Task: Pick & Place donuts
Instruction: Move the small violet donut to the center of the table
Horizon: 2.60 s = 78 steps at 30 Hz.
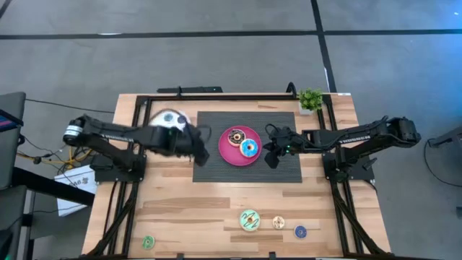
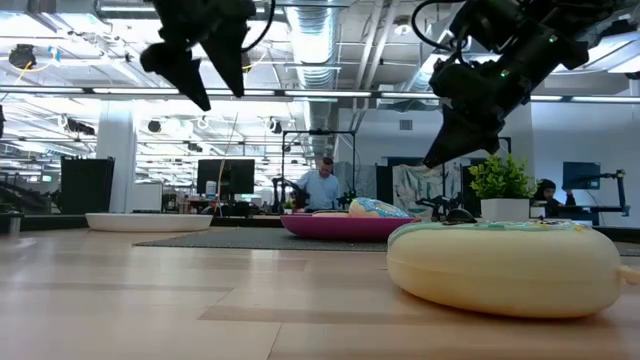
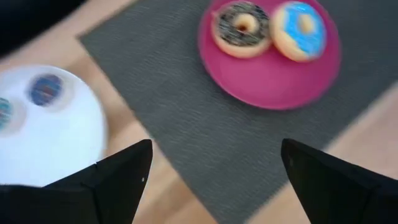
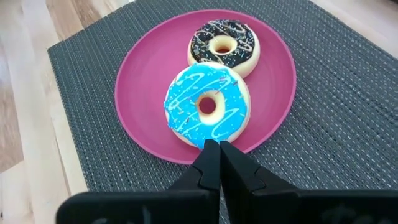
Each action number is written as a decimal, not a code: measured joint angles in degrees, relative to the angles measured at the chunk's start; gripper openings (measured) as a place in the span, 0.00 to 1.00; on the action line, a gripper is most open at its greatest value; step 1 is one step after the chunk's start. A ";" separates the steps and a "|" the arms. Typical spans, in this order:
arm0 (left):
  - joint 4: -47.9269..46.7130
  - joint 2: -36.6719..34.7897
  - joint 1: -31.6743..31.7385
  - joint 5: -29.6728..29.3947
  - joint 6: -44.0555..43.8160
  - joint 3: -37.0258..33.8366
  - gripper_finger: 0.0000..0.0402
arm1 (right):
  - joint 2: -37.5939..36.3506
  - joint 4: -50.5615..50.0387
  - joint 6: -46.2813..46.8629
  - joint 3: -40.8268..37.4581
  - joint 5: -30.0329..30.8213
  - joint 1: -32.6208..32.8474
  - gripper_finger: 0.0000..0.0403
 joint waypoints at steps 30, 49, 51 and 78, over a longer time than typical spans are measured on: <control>4.23 12.21 -29.36 -4.15 -0.26 -0.44 0.87 | 0.08 -32.33 26.45 19.93 6.45 27.59 0.00; 18.14 -4.80 -35.92 1.27 5.05 -20.48 0.87 | 28.18 -52.78 65.82 37.81 -15.15 44.60 0.00; 16.32 -4.95 -35.92 1.09 8.12 -20.35 0.87 | 29.55 -53.04 68.50 38.89 -17.38 44.96 0.00; 20.43 -4.84 -30.71 9.90 21.89 -20.72 0.87 | 34.45 -49.29 87.50 38.49 -21.07 53.73 0.75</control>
